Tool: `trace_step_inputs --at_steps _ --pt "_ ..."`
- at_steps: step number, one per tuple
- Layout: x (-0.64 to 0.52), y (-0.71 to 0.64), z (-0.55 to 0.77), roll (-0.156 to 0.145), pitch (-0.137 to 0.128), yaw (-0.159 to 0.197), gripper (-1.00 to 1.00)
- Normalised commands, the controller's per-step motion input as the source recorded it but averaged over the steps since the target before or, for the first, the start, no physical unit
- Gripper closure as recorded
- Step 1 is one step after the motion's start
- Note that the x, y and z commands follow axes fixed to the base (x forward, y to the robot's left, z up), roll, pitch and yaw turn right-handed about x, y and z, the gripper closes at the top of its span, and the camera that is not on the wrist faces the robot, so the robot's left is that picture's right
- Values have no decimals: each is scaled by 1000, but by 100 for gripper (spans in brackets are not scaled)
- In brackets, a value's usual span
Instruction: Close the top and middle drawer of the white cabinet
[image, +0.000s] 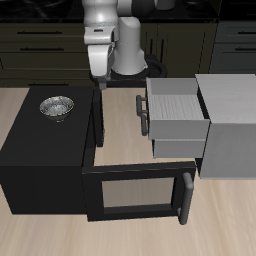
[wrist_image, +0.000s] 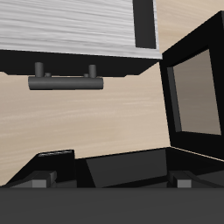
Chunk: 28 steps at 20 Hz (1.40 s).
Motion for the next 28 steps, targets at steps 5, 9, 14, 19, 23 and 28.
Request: trace_step_inputs --at_steps 5,9,14,19,23,28 --pt "152 55 -59 33 -16 -37 -100" --pt "97 81 -52 12 -7 -25 -100" --pt "126 171 -135 23 25 -8 -100" --pt "110 129 -158 23 23 -8 -100" --pt "101 45 -210 7 29 -7 -100" --pt "5 37 -207 9 37 -20 -100"
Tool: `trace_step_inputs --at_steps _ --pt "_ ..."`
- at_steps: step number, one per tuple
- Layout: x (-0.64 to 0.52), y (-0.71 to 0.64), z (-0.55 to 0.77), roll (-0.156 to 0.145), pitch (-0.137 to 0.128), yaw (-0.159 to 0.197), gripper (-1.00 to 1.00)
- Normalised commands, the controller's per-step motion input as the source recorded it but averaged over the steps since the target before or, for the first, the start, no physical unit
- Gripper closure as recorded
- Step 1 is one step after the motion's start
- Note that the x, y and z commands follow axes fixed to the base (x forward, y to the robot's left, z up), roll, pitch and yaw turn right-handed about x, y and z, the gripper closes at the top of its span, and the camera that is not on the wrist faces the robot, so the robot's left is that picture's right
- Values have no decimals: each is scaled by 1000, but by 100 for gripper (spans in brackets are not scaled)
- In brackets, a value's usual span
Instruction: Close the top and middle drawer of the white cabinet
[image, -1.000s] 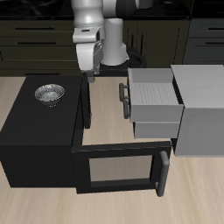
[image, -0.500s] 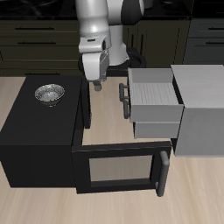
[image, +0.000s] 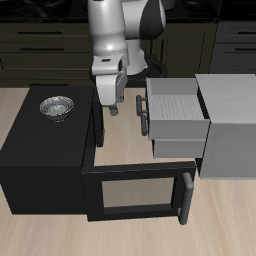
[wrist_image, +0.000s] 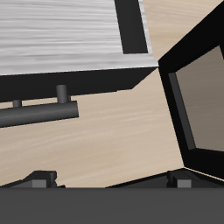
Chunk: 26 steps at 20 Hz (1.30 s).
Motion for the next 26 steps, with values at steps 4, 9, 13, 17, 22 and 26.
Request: trace_step_inputs --at_steps 4,9,13,17,22,26 --pt "-16 39 -213 18 12 14 -100" --pt "35 70 -110 21 5 -3 -100" --pt "13 137 -240 35 31 -2 -100" --pt "27 137 -109 30 6 -2 -100" --pt "69 143 -148 36 10 0 -100" --pt "69 152 -69 22 -16 -31 -100"
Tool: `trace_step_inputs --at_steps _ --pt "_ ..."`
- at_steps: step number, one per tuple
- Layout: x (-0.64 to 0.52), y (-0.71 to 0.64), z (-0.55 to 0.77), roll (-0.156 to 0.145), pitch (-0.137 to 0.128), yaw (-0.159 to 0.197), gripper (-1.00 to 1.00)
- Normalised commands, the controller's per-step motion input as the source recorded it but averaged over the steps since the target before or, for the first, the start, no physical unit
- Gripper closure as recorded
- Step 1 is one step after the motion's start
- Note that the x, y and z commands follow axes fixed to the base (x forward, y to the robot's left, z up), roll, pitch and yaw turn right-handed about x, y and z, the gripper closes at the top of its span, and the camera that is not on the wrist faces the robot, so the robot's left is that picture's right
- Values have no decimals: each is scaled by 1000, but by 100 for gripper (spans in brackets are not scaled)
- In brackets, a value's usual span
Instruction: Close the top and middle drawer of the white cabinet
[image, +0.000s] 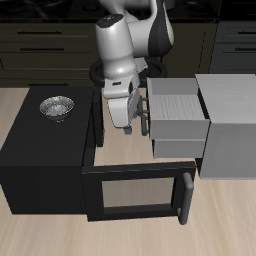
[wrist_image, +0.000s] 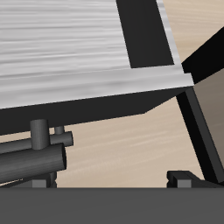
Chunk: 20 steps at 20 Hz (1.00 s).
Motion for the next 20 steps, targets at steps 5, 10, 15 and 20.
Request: trace_step_inputs --at_steps 5,10,15,20 --pt "1 272 -37 47 1 -11 -100" --pt "-34 184 1 36 5 -9 -100" --pt "-6 206 13 30 -7 -8 -100" --pt "33 284 -40 45 0 4 -100"
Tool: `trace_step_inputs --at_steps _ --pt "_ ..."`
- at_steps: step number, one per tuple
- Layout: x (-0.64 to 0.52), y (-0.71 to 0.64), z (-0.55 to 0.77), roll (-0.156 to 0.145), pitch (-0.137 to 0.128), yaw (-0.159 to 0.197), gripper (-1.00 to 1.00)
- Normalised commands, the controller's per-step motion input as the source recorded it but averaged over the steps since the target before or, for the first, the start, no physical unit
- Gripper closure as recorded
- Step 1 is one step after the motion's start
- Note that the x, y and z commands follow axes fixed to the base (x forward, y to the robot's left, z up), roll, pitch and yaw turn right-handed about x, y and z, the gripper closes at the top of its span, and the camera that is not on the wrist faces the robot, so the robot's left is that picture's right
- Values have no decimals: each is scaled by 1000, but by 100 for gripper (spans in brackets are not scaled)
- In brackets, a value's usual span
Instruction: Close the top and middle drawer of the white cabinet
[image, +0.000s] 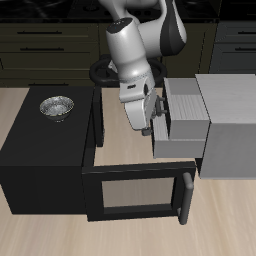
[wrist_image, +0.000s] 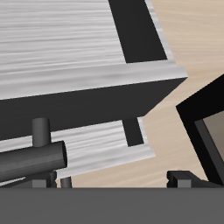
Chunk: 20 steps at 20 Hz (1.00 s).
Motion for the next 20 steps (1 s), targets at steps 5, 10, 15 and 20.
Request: trace_step_inputs --at_steps 5,10,15,20 --pt "36 219 -3 35 1 -9 -100" --pt "19 282 16 47 -2 -7 -100" --pt "45 271 22 39 -1 0 -100" --pt "57 235 9 32 1 -6 -100"
